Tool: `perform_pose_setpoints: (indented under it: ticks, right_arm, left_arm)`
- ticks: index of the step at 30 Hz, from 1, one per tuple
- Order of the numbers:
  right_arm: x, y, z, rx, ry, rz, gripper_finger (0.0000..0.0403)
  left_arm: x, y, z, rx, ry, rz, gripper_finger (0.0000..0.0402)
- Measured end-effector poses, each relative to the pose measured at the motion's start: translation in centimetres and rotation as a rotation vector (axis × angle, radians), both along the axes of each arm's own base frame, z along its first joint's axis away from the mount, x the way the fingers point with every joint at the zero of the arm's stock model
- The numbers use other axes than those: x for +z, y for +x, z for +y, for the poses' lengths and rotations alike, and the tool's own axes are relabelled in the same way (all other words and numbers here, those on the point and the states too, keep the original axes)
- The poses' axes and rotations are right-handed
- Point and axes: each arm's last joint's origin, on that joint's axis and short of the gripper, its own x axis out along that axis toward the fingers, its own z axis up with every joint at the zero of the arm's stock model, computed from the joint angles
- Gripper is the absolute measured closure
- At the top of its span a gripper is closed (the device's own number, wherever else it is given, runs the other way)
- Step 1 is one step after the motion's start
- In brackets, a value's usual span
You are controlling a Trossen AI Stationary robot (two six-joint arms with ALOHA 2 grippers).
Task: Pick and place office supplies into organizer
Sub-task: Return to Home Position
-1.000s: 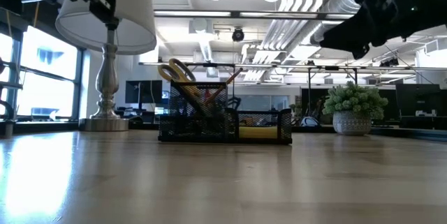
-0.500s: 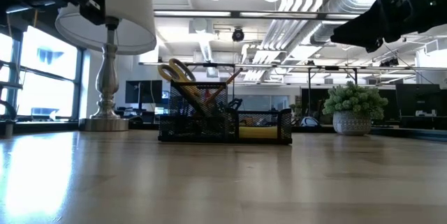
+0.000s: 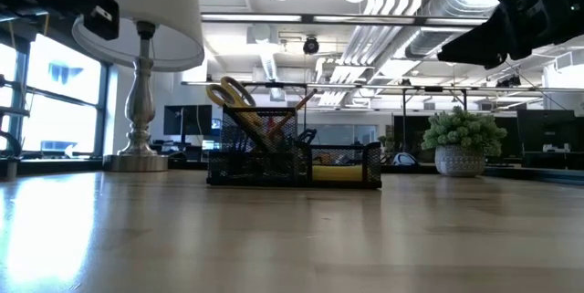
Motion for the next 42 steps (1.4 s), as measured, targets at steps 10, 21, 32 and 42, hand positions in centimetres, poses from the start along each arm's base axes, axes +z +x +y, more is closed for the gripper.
perform_pose_setpoints:
  ticks: [10, 21, 32, 42]
  right_arm:
    - [0.3, 0.1, 0.2, 0.088, -0.001, -0.022, 0.0263]
    - [-2.1, -0.5, -1.0, 0.095, -0.049, -0.147, 0.0263]
    - [-2.3, -1.4, -2.3, 0.095, -0.04, -0.139, 0.0263]
    - [-2.7, -1.6, -2.6, 0.086, -0.044, -0.095, 0.0263]
  left_arm:
    - [-2.3, 0.8, -0.2, -0.044, 0.051, -0.055, 0.0401]
    - [-2.7, 0.9, -0.2, -0.063, 0.083, -0.014, 0.0401]
    - [-3.3, 0.9, 0.3, 0.014, 0.073, 0.056, 0.0401]
    - [-3.7, 0.9, 1.2, 0.017, 0.045, 0.098, 0.0401]
